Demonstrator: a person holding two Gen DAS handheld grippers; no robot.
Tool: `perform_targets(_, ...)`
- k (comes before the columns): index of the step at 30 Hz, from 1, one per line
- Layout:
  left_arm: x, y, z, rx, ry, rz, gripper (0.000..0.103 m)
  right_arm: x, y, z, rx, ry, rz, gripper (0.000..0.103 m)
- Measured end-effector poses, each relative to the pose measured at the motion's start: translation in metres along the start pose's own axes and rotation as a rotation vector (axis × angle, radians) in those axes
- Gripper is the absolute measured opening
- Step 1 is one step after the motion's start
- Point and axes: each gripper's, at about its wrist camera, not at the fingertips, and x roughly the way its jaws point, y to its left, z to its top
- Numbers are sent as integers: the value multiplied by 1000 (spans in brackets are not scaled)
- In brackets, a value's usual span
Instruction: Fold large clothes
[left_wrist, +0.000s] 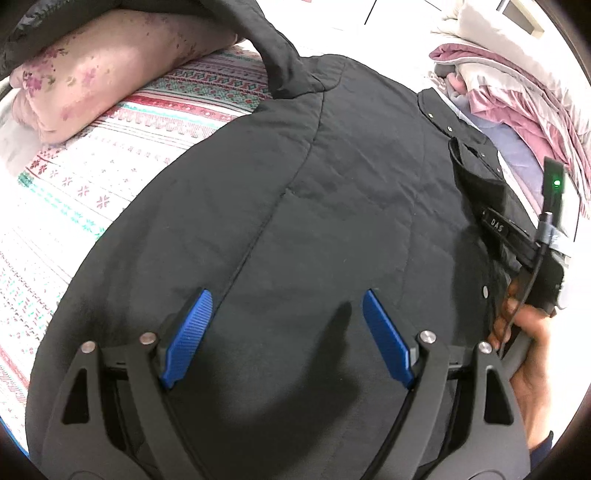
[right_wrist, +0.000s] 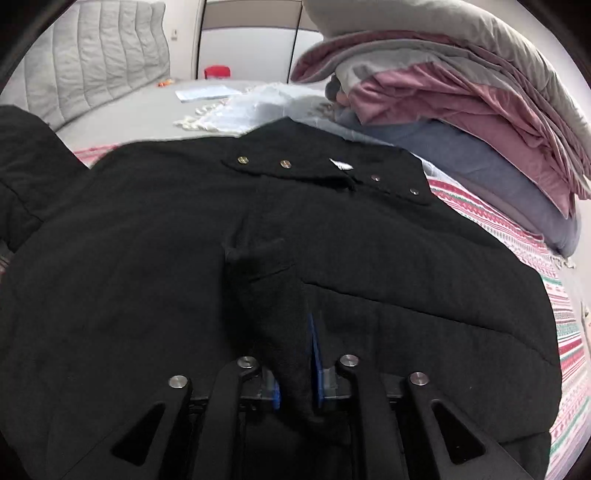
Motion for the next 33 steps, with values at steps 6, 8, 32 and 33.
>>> perform_targets(6,-2,3,2,-2,1,-26,84,-33,-17,-5,215,-15,397,36)
perform_targets(8,-3,2,2,3,-5,-26,84,-44,-29,-5,317,-72,451,36)
perform_targets(32,-94,51,53,-61,-318,-52,84,-148,13,-109,572,127,405,69)
perform_targets(33,-103,57,62,-84,-338,-49,84,-147,18,-111,539,108,394,70)
